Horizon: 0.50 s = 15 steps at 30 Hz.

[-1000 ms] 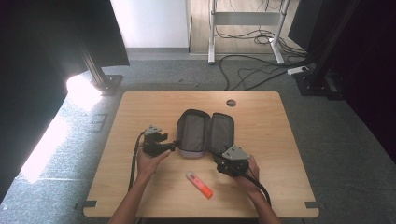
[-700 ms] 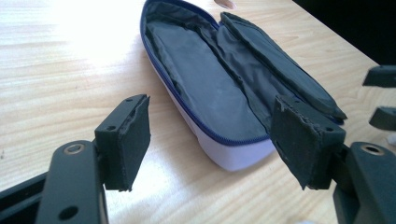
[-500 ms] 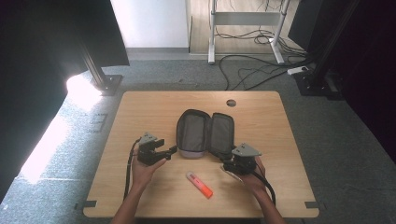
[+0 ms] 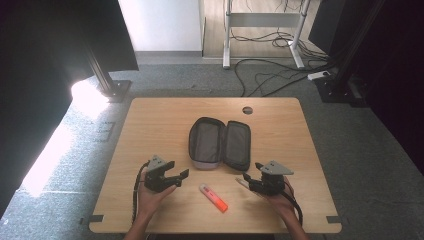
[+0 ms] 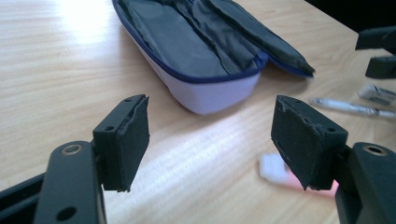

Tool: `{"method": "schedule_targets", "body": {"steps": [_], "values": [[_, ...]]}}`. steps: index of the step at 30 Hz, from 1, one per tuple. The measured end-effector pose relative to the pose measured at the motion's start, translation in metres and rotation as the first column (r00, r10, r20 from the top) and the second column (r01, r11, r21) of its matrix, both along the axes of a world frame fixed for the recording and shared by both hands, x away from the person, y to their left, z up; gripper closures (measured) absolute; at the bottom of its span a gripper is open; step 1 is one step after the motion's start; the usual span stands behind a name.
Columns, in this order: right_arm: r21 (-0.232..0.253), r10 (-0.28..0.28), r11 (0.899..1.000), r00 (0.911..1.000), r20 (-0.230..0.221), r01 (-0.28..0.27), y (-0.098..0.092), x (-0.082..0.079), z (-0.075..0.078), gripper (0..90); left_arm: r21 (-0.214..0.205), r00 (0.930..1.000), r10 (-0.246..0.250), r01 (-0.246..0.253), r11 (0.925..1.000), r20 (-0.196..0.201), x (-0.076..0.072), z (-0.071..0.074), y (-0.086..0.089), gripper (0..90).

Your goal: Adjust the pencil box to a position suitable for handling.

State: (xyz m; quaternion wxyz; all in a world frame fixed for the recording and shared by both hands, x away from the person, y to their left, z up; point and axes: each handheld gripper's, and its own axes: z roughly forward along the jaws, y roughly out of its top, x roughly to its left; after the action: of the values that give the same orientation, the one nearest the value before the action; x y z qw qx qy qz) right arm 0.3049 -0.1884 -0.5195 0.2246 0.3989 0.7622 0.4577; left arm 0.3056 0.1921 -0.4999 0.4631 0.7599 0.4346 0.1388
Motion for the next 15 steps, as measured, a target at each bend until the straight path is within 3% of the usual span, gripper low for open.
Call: {"method": "schedule_targets", "body": {"steps": [3, 8, 15], "values": [[0.015, -0.001, 1.0, 0.9999, -0.016, 0.001, -0.005, -0.005, -0.002, 34.4, -0.003, 0.9999, -0.011, 0.011, 0.9999, 0.002, -0.01, -0.003, 0.002, 28.2], [0.022, -0.003, 1.0, 0.9996, -0.029, 0.003, -0.008, -0.012, -0.005, 34.3, 0.038, 0.9997, -0.019, 0.019, 0.9991, 0.013, -0.023, -0.01, 0.005, 28.1], [-0.003, 0.013, 1.0, 0.9991, -0.04, -0.013, -0.006, -0.019, -0.01, 34.1, 0.048, 0.9999, -0.01, 0.01, 0.9988, 0.008, -0.032, -0.019, 0.015, 27.8]]}}
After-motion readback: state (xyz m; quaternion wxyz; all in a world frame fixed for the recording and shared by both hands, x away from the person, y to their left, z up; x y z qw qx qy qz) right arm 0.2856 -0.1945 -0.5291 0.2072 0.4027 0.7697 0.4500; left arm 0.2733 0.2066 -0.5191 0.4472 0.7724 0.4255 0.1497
